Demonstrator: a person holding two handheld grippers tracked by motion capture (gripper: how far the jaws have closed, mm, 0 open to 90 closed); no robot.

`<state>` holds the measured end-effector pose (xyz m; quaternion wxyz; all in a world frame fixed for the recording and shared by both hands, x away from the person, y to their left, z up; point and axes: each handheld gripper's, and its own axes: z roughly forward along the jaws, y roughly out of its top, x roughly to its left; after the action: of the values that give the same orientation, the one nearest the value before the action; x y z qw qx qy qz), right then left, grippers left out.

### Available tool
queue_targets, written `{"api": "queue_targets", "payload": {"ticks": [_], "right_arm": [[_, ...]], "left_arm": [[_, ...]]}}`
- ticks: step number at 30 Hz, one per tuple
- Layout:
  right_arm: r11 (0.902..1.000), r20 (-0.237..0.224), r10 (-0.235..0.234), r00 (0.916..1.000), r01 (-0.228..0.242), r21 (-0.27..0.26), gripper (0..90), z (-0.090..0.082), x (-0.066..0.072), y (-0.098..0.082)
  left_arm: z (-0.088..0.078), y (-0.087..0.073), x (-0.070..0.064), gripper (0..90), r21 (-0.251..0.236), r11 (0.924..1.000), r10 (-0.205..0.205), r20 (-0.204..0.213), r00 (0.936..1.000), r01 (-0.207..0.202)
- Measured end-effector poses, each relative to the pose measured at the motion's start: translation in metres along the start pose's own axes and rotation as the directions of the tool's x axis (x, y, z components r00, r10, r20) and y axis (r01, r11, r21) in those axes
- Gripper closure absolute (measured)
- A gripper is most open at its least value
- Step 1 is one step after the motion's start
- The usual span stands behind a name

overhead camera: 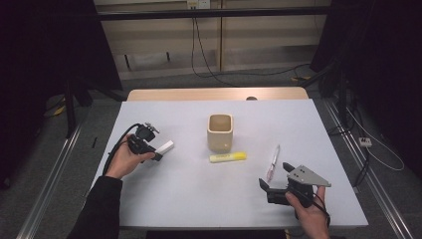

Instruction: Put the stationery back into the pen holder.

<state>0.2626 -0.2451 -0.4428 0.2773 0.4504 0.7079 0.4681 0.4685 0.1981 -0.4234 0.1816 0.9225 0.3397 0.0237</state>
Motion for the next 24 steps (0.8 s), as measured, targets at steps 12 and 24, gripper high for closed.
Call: {"api": "queue_targets", "payload": {"ticks": [12, 24], "right_arm": [[1.0, -0.001, -0.001, 1.0, 0.001, 0.002, 2.5, 0.0004, 0.0001, -0.0001], [1.0, -0.001, -0.002, 1.0, 0.002, 0.002, 2.5, 0.0006, 0.0, 0.0]], "left_arm": [[0.0007, 0.0001, -0.0014, 65.3, 0.003, 1.0, 0.007, -0.035, 0.9993, -0.007], [-0.0005, -0.0003, -0.0011, 67.5, -0.003, 0.9999, -0.015, -0.032, 0.9994, 0.015]]}}
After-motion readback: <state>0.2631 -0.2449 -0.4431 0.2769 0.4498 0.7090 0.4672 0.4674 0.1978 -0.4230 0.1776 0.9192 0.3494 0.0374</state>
